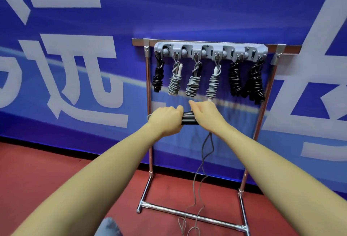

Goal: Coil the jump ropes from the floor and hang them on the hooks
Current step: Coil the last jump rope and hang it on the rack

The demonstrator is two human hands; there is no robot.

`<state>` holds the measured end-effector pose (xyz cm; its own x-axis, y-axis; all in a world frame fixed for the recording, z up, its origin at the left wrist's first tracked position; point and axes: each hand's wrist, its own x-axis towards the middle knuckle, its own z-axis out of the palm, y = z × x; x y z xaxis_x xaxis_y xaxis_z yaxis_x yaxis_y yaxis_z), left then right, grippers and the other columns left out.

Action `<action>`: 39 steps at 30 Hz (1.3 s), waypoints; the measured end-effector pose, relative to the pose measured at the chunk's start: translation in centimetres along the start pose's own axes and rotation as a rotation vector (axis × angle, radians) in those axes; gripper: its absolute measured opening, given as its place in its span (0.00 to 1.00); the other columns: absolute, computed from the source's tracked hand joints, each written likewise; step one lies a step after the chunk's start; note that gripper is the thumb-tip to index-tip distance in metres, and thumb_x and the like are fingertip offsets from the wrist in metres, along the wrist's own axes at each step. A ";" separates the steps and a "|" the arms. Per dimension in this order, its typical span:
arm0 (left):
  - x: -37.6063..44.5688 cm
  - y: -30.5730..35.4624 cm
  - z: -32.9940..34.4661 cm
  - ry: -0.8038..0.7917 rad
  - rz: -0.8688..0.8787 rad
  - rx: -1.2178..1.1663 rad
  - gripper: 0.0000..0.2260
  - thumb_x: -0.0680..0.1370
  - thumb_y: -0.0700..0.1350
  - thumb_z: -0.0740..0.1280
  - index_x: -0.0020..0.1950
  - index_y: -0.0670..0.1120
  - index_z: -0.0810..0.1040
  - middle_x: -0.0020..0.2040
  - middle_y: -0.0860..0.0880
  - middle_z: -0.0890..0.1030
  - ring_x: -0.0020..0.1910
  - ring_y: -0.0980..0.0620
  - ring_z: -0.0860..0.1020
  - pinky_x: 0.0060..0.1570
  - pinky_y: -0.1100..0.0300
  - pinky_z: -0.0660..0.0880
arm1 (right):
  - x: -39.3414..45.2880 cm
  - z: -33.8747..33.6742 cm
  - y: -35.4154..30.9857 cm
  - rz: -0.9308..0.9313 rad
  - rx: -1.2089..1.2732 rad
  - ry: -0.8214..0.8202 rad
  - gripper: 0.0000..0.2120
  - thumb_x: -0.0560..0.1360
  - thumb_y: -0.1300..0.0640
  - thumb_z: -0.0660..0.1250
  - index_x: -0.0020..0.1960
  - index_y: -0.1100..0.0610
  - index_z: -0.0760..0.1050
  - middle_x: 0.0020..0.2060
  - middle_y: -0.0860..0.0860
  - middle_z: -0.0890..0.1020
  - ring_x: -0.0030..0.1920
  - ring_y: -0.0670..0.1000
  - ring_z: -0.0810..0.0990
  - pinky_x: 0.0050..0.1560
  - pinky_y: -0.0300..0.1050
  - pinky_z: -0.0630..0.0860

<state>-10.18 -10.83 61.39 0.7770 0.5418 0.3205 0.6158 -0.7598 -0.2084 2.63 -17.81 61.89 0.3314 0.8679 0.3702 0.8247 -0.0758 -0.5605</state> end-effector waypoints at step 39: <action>-0.7 -1.0 0.9 -0.061 -0.142 0.091 0.08 0.77 0.39 0.58 0.56 0.44 0.67 0.41 0.46 0.76 0.35 0.42 0.72 0.34 0.56 0.66 | -1.3 1.1 1.8 0.040 0.329 0.049 0.13 0.75 0.71 0.55 0.44 0.60 0.75 0.34 0.47 0.76 0.25 0.35 0.72 0.25 0.28 0.64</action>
<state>-11.24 -10.18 60.58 0.6861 0.6641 0.2969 0.7271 -0.6398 -0.2490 3.18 -18.53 59.54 0.3883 0.8423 0.3739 0.6211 0.0605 -0.7814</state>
